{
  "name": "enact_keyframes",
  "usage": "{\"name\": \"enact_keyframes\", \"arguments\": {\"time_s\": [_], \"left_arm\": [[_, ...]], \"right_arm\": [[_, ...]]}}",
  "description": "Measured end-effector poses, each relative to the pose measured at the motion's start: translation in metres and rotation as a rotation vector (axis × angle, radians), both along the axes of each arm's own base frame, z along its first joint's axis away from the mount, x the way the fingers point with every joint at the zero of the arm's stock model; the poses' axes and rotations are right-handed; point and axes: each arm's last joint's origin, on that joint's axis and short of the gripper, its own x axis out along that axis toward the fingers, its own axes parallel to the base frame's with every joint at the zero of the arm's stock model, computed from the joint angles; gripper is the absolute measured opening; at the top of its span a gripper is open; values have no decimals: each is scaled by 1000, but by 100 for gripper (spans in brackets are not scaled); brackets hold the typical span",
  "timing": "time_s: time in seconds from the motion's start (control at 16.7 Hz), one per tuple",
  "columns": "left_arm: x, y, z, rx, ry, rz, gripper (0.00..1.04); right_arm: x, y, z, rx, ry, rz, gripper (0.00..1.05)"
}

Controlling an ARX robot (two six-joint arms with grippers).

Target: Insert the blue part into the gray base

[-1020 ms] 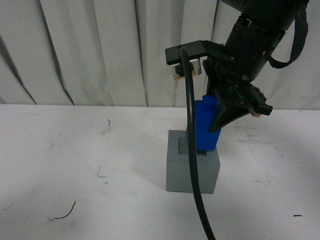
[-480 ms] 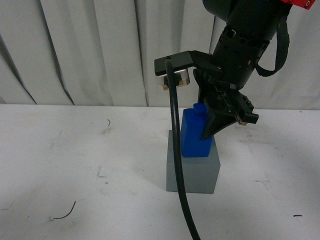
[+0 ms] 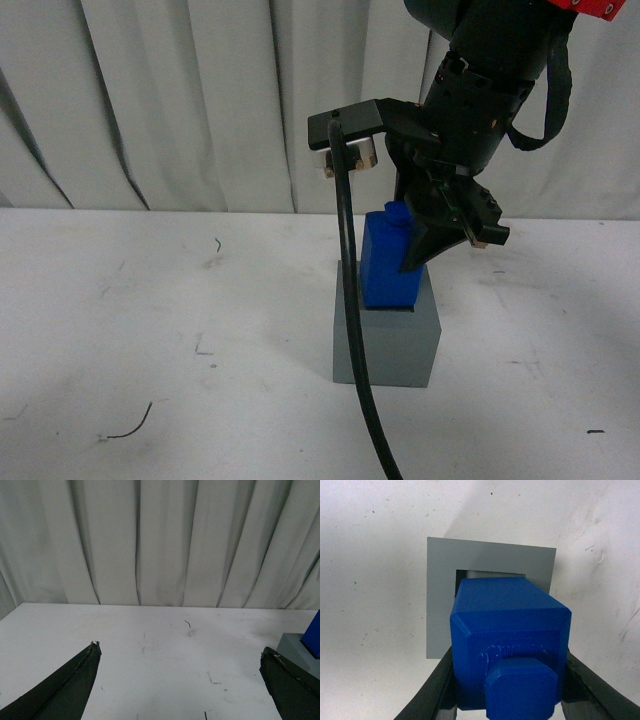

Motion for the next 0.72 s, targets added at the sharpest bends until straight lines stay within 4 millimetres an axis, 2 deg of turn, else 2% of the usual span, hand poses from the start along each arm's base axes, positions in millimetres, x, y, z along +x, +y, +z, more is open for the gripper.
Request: {"name": "enact_keyframes", "arguments": {"time_s": [0.72], "left_arm": [[0, 0, 0, 0, 0, 0, 98]], "right_arm": [[-9, -4, -1, -14, 17, -29, 47]]}}
